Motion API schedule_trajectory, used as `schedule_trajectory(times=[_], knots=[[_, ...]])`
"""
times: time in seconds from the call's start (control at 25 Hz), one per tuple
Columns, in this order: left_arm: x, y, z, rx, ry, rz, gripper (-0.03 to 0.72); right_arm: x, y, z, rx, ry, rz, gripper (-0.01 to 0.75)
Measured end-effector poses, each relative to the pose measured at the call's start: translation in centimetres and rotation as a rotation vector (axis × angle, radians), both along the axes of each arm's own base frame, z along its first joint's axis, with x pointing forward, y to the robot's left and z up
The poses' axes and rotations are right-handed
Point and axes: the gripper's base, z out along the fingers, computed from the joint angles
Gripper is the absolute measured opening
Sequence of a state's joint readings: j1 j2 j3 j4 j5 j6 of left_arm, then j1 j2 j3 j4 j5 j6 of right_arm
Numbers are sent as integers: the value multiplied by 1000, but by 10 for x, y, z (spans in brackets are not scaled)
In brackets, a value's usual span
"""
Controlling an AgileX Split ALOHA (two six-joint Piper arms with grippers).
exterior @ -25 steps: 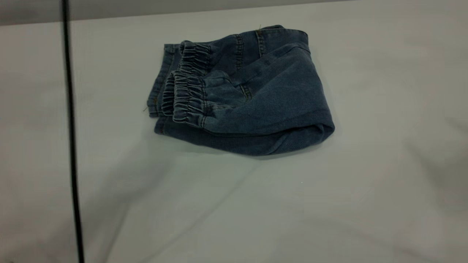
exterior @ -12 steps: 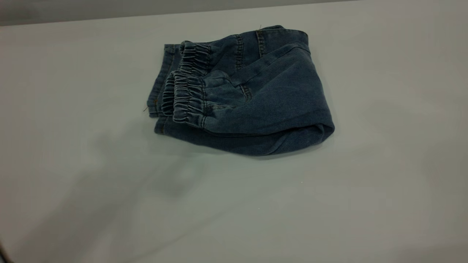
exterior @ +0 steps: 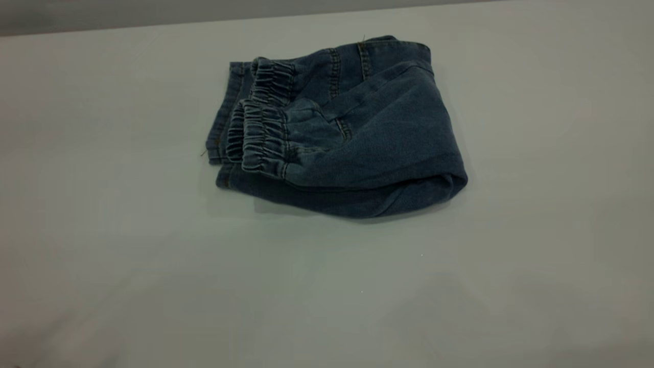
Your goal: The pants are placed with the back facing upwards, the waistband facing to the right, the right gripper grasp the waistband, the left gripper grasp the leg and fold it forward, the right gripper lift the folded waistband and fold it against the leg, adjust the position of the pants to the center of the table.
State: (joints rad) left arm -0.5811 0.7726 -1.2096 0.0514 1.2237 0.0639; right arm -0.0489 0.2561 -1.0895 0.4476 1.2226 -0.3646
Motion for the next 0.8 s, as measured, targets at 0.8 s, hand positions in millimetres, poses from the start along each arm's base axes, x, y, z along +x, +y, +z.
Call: schedule_trajectory(times=[0.8], knots=[[-66, 46, -106, 0, -17, 29, 497, 38, -23, -137, -21, 200, -250, 573]])
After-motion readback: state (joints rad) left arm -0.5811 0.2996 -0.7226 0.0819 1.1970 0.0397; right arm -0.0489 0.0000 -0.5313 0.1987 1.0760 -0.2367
